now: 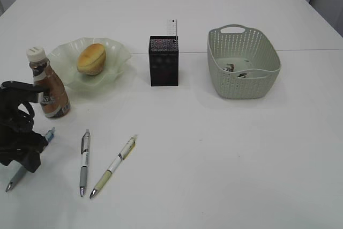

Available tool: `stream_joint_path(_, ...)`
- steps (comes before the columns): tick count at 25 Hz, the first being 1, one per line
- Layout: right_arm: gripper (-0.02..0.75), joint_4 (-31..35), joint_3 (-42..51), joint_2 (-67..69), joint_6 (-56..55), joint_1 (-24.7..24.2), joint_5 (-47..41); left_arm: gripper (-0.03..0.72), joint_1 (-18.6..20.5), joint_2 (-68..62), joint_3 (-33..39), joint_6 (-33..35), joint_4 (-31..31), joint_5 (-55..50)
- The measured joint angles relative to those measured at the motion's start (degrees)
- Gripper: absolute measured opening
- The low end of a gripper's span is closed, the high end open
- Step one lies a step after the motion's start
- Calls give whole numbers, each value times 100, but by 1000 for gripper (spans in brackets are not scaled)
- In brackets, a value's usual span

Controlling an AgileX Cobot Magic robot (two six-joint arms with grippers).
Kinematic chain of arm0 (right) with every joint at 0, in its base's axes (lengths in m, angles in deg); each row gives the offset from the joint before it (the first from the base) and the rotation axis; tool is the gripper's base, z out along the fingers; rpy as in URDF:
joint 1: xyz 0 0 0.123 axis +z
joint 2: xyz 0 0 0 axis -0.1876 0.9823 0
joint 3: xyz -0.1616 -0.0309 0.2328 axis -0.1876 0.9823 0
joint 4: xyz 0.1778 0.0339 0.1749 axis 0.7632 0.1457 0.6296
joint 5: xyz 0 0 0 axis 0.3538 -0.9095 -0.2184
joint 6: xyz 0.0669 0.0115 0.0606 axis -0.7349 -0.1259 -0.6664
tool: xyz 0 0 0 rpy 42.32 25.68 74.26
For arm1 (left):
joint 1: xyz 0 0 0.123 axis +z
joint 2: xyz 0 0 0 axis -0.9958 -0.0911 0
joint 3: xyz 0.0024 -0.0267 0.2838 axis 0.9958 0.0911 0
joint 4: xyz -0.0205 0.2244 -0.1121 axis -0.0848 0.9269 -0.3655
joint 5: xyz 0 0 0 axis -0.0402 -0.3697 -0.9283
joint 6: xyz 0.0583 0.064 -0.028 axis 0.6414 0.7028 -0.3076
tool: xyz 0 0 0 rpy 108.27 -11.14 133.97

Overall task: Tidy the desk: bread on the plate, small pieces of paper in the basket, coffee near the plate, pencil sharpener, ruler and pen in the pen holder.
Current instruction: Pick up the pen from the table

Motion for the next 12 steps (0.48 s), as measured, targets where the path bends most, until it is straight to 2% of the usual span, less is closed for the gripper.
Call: stream_joint_path(12, 428, 0, 0, 0, 0, 0, 0, 456, 20, 7, 0, 0, 0, -314)
